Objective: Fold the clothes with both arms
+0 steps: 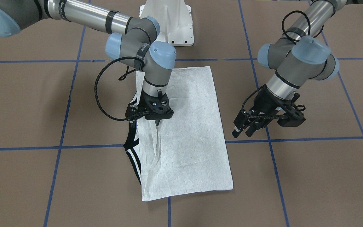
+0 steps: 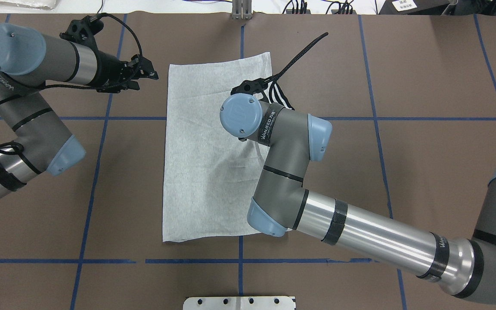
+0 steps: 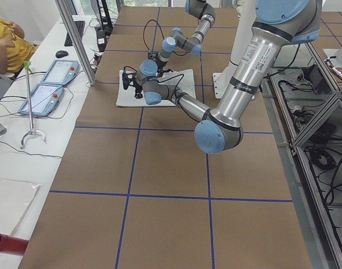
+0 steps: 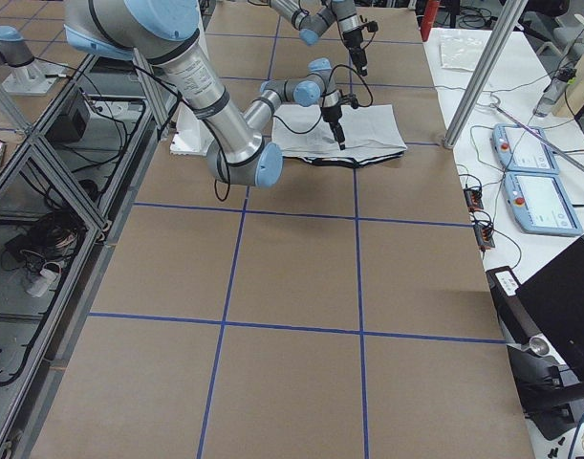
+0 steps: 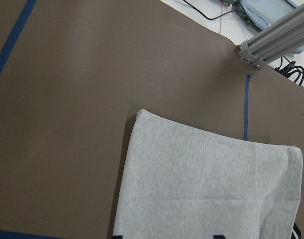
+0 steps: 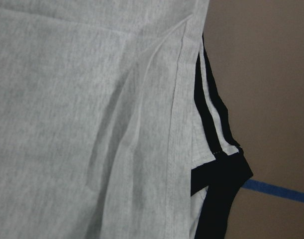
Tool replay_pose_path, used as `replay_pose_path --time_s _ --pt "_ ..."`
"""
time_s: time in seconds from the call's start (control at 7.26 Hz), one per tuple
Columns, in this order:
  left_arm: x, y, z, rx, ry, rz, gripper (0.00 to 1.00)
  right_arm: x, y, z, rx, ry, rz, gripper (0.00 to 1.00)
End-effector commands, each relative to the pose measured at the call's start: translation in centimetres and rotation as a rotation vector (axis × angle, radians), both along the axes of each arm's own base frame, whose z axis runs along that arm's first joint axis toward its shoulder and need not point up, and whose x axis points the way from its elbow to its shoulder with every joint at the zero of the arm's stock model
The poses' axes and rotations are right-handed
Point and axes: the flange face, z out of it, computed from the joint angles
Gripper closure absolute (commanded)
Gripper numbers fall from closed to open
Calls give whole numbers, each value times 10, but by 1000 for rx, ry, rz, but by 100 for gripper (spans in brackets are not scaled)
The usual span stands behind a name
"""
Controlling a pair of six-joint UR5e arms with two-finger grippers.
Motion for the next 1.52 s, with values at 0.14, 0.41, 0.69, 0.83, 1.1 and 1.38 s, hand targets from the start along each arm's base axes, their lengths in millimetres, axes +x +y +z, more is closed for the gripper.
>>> replay_pose_path --time_s 0.14,0.41,0.69,0.83,1.1,1.38 --pt "0 0 -1 1 1 -1 31 -13 -3 15 -15 -4 -8 0" --pt "-1 2 -4 -2 -1 -1 31 -3 -13 25 -62 -10 -44 0" --pt "-1 2 -4 -2 -1 -1 31 30 -40 58 -63 29 -87 0" --pt "-1 2 -4 -2 -1 -1 31 68 -55 70 -84 9 -136 0" --pt "-1 1 -5 0 0 -1 31 105 -52 70 -88 -28 -128 0" --pt "-3 3 -9 4 4 -1 31 121 -23 34 -157 -121 9 0"
